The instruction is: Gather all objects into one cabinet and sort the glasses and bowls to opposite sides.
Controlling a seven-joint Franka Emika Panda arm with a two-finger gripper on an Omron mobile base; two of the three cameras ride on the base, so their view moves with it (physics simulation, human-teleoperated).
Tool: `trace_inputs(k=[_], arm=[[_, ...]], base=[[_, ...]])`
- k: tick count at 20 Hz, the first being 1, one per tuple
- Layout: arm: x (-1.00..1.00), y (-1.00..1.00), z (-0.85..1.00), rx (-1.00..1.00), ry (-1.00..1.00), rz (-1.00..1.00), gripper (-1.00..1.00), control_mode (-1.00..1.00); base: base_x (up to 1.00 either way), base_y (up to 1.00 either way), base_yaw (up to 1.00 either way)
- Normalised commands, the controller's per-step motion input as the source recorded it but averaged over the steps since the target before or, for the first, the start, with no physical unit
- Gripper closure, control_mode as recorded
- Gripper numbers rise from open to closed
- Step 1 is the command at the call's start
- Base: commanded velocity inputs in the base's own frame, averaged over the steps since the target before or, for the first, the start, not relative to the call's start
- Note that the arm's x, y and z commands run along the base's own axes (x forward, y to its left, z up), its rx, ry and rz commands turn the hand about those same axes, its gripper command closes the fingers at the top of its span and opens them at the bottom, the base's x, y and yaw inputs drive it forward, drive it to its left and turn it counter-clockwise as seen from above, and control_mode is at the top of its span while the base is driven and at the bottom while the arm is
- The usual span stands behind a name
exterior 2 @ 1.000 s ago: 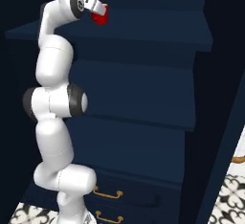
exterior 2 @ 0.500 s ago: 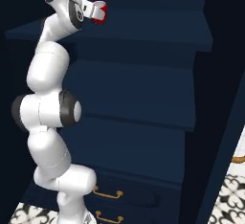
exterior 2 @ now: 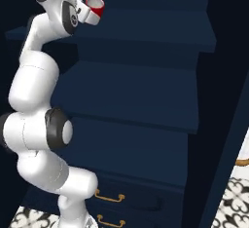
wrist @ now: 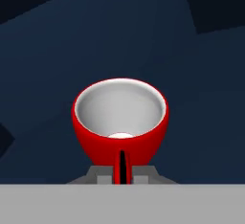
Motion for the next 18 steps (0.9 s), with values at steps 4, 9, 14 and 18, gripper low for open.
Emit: trace_inputs(k=[4,9,14,18], arm=[[-1.00,0.00,0.16,0.10,0.03,0.03,1.00,-1.00],[-1.00,0.00,0.01,0.00,0.06,0.06,1.00,-1.00],[-1.00,-0.02,0.00,-0.14,0.09,0.05,1.00,-1.00],[-1.00,-0.05,-0.01,-0.27,0.06,0.06,1.00,-1.00]], base=[[0.00,0.00,0.00],[0.00,0.00,0.00],[0.00,0.00,0.00],[0.00,0.00,0.00]])
